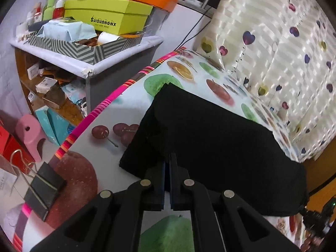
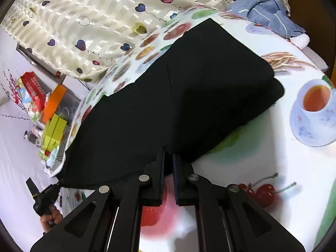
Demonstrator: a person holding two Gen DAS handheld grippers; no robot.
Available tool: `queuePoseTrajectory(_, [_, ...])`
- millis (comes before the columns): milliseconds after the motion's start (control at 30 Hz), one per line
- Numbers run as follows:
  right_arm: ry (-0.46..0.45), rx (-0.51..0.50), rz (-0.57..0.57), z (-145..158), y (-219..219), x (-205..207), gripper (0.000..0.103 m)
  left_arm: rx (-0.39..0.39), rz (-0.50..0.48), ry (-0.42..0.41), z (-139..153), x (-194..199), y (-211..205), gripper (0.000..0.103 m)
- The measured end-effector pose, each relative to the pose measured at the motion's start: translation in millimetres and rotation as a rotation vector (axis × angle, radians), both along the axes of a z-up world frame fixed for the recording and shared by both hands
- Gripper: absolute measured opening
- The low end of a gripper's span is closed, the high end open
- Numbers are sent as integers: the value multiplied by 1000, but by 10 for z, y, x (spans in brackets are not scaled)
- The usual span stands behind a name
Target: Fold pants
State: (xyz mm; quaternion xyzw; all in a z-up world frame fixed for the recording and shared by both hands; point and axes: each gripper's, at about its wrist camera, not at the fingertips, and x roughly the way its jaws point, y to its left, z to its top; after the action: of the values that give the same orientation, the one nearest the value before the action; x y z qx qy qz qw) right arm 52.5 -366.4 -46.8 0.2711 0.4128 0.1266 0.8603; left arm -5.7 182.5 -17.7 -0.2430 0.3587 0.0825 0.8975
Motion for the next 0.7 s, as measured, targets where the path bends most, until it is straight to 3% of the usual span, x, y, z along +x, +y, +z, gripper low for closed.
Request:
queuePoseTrajectory(167, [-19,-154,3,150,9,-151,10,31,22,-20,115,-163,48,8])
queuePoseTrajectory(333, [-127,-280,-45,398,-35,-234,14,78,74,-67,335,-217,31,8])
queuePoseTrajectory(467, [-206,-347,-21,475,67,-72,27,104,-45,-101,434,1,-337,8])
queuePoseTrajectory(600, [-79,-407,-3,189,80,144,28,121,-162,-51,294,252,-680,8])
queuePoseTrajectory(700, [-97,-451,24,135,40,26,30,118,-198,46,62,350,-769,8])
